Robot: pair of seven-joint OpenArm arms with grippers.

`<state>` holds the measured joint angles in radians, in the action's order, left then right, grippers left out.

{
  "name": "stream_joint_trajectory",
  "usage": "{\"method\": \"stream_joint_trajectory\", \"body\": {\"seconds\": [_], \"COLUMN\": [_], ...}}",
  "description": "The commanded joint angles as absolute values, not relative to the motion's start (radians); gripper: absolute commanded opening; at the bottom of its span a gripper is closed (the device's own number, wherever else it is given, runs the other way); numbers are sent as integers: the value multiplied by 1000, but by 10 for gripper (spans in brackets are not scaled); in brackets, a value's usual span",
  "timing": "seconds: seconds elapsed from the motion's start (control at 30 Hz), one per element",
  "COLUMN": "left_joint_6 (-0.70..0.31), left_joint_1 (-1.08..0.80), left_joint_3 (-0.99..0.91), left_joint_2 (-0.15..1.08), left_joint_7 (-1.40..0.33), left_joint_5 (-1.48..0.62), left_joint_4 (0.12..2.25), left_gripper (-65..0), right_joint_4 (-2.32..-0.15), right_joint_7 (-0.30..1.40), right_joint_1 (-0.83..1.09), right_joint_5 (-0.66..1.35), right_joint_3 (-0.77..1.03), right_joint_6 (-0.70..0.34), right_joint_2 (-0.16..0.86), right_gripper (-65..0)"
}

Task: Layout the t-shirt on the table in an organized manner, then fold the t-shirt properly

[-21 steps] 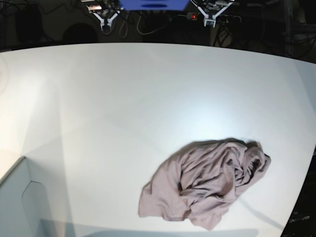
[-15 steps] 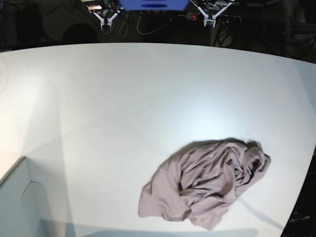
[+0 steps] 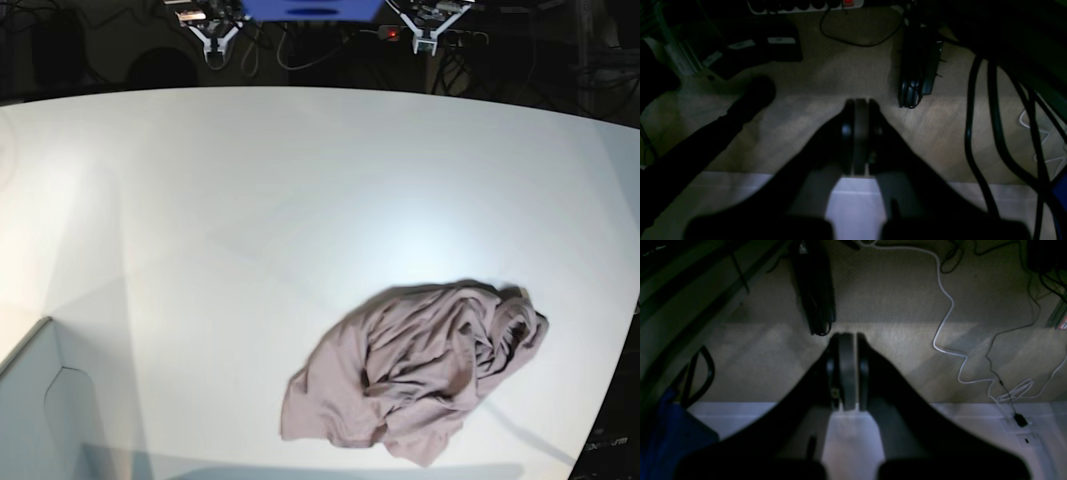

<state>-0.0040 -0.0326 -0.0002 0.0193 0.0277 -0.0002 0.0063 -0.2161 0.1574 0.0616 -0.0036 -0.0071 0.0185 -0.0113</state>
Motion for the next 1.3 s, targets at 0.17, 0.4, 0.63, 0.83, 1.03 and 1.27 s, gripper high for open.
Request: {"method": "stream_joint_trajectory", "body": {"seconds": [0.17,0.4,0.63,0.83,1.03,1.27], "left_joint_6": [-4,-4,-5,-5,-4,-5], "left_joint_1": [-35,-93,-386,-645,-828,-860], "left_joint_3": [-5,-5,-5,-5,-15,-174], "left_joint_2": [22,35,84,136,171,179], "left_joint_7": [36,36,30,30,30,-4], "left_joint_5": [1,1,-1,-1,-16,-209], "left_joint_4": [5,38,484,958,1360,1604], "left_gripper": [-649,-650,-650,-650,-650,-646], "right_joint_4": [-222,-337,-737,-1096,-1411,-1768], "right_joint_7": [157,162,165,165,165,165], "right_joint_1": [65,159,429,639,806,931], "right_joint_5": [-5,-5,-5,-5,-5,-5], "right_joint_3": [-7,-5,-7,-7,-5,2], "right_joint_6": [-5,-5,-5,-5,-5,-5], "right_joint_2": [-8,-8,-8,-7,13,15], "right_gripper": [-650,-650,-650,-650,-650,-650]}}
